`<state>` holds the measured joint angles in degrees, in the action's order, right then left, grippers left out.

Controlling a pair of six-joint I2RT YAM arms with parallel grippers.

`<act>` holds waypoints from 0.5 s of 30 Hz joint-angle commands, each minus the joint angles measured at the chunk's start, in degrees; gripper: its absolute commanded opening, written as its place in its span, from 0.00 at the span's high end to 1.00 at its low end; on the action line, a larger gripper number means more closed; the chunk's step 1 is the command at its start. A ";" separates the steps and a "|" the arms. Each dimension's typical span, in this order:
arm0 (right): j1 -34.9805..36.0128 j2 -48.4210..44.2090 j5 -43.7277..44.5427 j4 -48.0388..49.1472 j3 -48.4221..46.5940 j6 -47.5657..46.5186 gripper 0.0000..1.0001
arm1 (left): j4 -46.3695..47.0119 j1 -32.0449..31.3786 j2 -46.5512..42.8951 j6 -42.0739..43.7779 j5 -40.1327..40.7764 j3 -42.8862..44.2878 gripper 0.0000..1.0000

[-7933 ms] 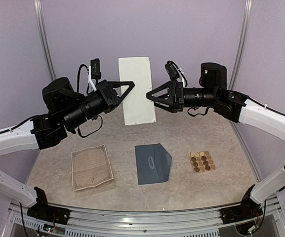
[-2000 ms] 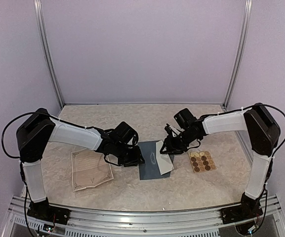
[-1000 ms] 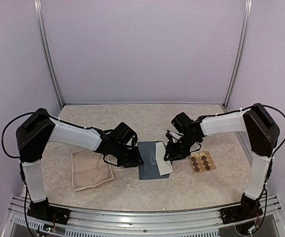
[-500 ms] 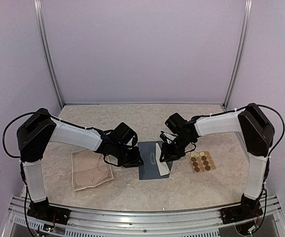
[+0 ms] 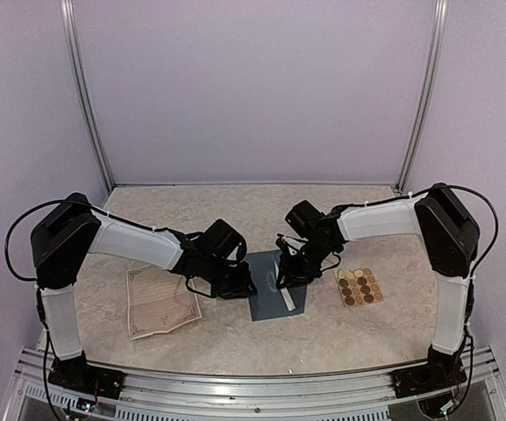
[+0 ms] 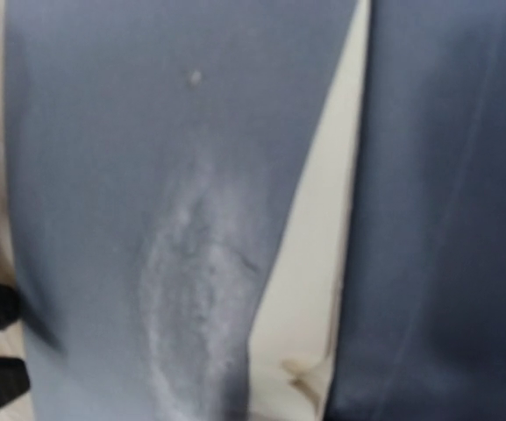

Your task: Place the letter into the envelope and seal it

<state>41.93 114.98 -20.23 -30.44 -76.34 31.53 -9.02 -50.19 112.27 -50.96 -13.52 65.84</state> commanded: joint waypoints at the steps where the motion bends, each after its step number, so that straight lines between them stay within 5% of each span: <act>1: 1.43 2.10 -1.83 -0.92 -1.75 0.46 0.72 | -0.73 -1.11 2.22 0.39 -0.87 0.83 0.75; 15: 1.56 0.83 -2.80 -1.03 -1.61 1.83 0.71 | 1.64 -1.40 1.30 -1.00 -2.48 1.07 0.75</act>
<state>42.26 115.39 -20.82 -31.05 -77.03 32.56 -9.10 -50.72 112.38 -51.22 -14.24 66.06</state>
